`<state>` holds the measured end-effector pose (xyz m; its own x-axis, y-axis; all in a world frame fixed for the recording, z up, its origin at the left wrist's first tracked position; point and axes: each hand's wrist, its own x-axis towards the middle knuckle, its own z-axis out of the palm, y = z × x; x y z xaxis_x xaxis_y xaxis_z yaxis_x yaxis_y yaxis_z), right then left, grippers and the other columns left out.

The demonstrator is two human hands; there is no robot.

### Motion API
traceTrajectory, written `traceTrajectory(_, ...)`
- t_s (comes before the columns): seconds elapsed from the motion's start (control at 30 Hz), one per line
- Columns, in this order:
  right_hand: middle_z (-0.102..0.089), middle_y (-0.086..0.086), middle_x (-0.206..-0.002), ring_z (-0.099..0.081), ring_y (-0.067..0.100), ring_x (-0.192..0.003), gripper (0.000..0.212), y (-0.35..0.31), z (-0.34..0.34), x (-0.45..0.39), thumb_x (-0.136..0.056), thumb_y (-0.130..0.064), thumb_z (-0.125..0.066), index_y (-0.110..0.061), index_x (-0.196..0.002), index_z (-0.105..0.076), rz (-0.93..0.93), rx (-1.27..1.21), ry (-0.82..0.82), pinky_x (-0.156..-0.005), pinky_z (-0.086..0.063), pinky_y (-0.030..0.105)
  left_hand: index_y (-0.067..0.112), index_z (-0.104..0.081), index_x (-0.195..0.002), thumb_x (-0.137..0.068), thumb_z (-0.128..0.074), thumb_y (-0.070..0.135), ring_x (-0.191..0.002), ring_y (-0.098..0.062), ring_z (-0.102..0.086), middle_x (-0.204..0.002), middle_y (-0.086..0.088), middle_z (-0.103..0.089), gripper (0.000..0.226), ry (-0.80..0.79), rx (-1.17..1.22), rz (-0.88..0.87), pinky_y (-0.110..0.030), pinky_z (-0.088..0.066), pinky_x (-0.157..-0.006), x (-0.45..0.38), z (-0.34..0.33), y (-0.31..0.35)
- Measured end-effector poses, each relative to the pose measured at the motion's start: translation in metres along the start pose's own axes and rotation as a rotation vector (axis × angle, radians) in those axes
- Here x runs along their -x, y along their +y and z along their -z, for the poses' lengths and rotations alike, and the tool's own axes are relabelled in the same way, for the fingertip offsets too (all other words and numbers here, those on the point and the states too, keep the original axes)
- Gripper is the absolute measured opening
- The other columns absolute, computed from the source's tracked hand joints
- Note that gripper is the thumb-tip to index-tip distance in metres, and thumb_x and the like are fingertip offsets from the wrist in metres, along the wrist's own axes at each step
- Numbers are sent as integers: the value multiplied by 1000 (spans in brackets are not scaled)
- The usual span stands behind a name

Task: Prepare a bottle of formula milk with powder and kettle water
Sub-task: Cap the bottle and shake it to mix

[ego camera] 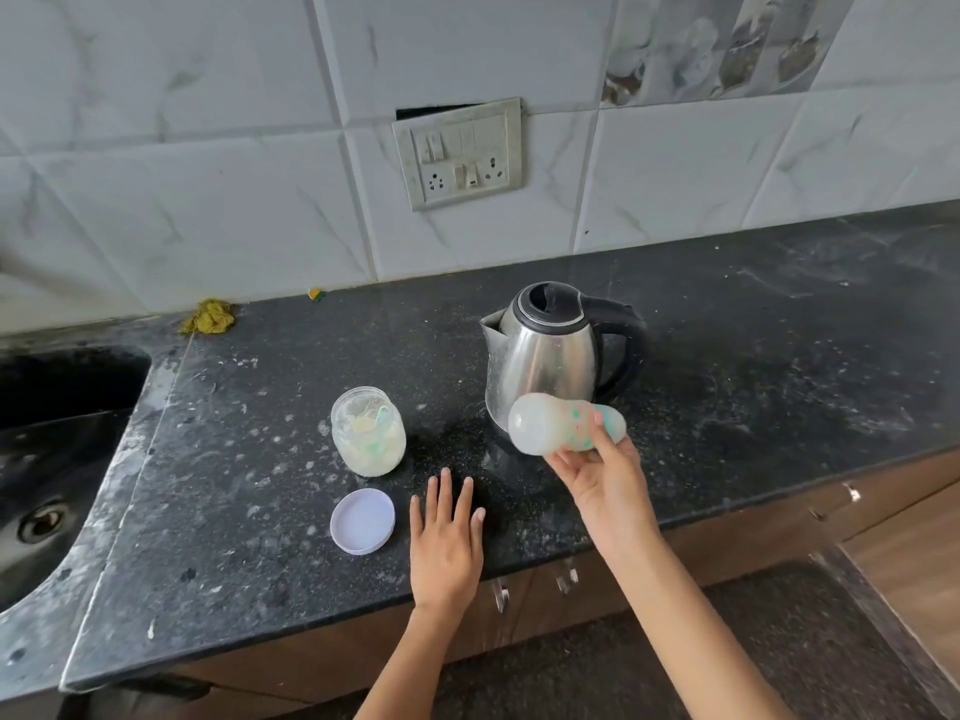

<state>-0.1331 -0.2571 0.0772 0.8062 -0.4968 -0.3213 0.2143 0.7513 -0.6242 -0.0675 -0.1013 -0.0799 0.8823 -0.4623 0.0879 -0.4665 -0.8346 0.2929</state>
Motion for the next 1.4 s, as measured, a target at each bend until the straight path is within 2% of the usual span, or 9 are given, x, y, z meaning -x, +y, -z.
traceTrajectory(0.17,-73,7,-100,-72,27,-94,59,6,-8,28,-78,-12,-69,-27,-128,-43,-80,480,-324,-65,-61,40,13,-49,-141,-95,-24,32,-139,-32,-40,-149,-14,-44,56,-33,-46,-43,-45,-10,-115,-1,-6,-6)
traceTrajectory(0.37,-69,20,-113,-73,30,-94,97,7,-15,20,-47,-29,-96,-6,-131,-52,-310,-187,-218,-63,-63,37,18,-51,-138,-103,-11,42,-141,-29,-37,-149,-11,-44,59,-5,-1,-3,-43,-9,-115,-1,1,0)
traceTrajectory(0.5,-58,32,-123,-68,47,-97,88,-5,-24,22,-64,-11,-83,-6,-142,-43,-564,-648,-207,-58,-62,46,21,-47,-142,-101,-17,44,-143,-27,-32,-153,-9,-37,56,10,-16,2,-42,-7,-116,-1,-2,0)
traceTrajectory(0.7,-59,33,-114,-67,42,-96,89,-26,-52,33,-52,-5,-91,4,-130,-47,-590,-772,-53,-60,-61,47,21,-47,-142,-101,-18,44,-143,-27,-32,-153,-9,-37,54,3,-13,6,-42,-8,-116,-2,-2,-1)
traceTrajectory(0.87,-64,17,-119,-67,29,-105,56,-17,-63,37,-80,-24,-75,-8,-129,-52,-192,-186,185,-67,-63,36,21,-47,-142,-102,-10,46,-143,-27,-33,-153,-9,-38,59,-7,-2,10,-42,-8,-116,-2,-1,0)
traceTrajectory(1.03,-63,-4,-113,-65,8,-100,85,-1,-32,31,-61,-17,-91,-24,-132,-45,498,642,-59,-78,-57,22,22,-46,-142,-102,-5,48,-144,-26,-30,-154,-8,-36,63,-7,5,13,-43,-8,-116,-2,-2,-1)
traceTrajectory(1.13,-70,-2,-77,-67,13,-74,42,3,-27,28,-56,-28,-88,-12,-90,-68,277,711,-33,-62,-53,25,23,-44,-144,-101,0,48,-145,-26,-29,-155,-8,-35,66,-10,-4,15,-44,-5,-116,-1,-2,-1)
traceTrajectory(1.23,-71,8,-82,-69,23,-79,18,14,-20,21,-79,-22,-76,-10,-88,-67,-74,473,122,-68,-54,31,21,-47,-142,-100,4,48,-143,-28,-33,-153,-9,-38,71,-14,-11,7,-46,-6,-114,-1,1,1)
traceTrajectory(1.4,-59,9,-73,-62,22,-69,31,14,-21,15,-86,-38,-70,-12,-89,-54,-426,240,220,-67,-52,38,22,-45,-143,-99,1,48,-144,-27,-31,-154,-9,-36,69,-31,-42,13,-45,0,-115,-1,0,-1)
